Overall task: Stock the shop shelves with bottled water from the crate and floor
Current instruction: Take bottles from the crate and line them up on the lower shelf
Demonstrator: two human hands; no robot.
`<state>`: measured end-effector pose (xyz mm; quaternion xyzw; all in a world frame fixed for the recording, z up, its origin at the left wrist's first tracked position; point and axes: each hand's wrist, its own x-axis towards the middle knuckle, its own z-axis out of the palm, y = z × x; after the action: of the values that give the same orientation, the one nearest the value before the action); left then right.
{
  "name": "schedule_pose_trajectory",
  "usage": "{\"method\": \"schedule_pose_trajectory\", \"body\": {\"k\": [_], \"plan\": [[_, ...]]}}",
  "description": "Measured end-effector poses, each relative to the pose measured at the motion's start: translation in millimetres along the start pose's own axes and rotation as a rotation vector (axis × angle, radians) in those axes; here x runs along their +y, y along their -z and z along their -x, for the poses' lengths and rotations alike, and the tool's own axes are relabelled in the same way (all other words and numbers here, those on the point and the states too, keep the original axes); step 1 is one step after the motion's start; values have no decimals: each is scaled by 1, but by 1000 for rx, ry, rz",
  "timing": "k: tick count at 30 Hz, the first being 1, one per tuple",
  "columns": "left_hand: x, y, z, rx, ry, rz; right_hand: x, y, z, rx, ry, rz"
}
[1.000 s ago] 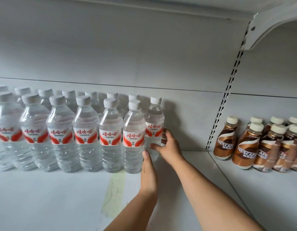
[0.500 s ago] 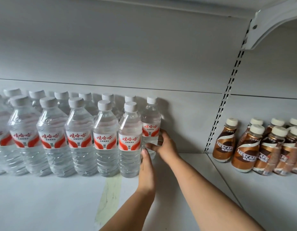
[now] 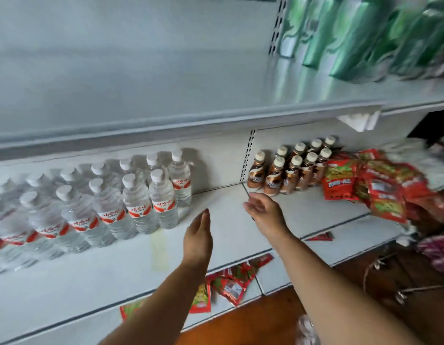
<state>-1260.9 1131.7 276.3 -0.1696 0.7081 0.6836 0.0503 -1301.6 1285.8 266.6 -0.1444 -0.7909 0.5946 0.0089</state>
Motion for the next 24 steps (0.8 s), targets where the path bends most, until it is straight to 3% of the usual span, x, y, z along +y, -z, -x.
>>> {"method": "schedule_pose_trajectory", "body": {"k": [4,10,17,24], "plan": [[49,-12,94,-144,23,-86,-30,66,112,108,-103,-81],[89,-63,244,-460,-38,-219,-41,168,284,401,-224,-213],[52,-117,434,-809,-109,-415,12,270,495,761,-432,-297],[-46,-131,602,-1080,-4,-582,104,318,689,876,-624,-354]]}}
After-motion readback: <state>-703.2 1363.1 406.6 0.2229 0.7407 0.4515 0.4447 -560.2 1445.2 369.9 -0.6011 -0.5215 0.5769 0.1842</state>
